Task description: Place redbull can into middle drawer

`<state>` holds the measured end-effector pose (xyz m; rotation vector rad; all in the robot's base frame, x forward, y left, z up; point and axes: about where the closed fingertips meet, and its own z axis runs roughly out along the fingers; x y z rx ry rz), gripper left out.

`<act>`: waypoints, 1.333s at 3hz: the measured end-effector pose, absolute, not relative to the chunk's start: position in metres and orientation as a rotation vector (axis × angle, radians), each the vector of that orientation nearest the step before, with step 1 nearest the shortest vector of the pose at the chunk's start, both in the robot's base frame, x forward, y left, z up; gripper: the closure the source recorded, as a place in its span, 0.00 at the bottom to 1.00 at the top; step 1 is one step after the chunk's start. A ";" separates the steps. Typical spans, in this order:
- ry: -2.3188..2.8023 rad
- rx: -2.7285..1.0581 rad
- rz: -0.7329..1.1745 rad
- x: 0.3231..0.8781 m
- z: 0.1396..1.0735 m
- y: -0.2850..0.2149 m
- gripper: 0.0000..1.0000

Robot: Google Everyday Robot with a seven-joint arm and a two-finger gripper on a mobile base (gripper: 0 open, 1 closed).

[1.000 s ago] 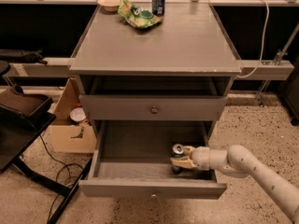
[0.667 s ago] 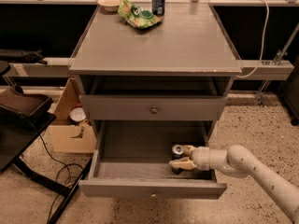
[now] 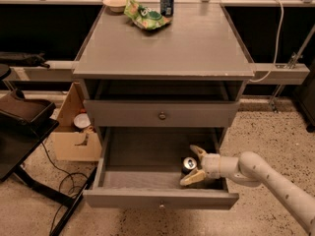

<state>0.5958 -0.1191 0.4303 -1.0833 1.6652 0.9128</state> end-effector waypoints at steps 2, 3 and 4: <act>1.651 -1.135 0.942 0.586 0.532 -0.147 0.00; 1.719 -1.262 0.976 0.556 0.588 -0.159 0.00; 1.915 -1.432 0.961 0.529 0.625 -0.151 0.00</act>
Offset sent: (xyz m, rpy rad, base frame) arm -0.0265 -0.0679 0.2079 -0.0438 -0.0205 0.1143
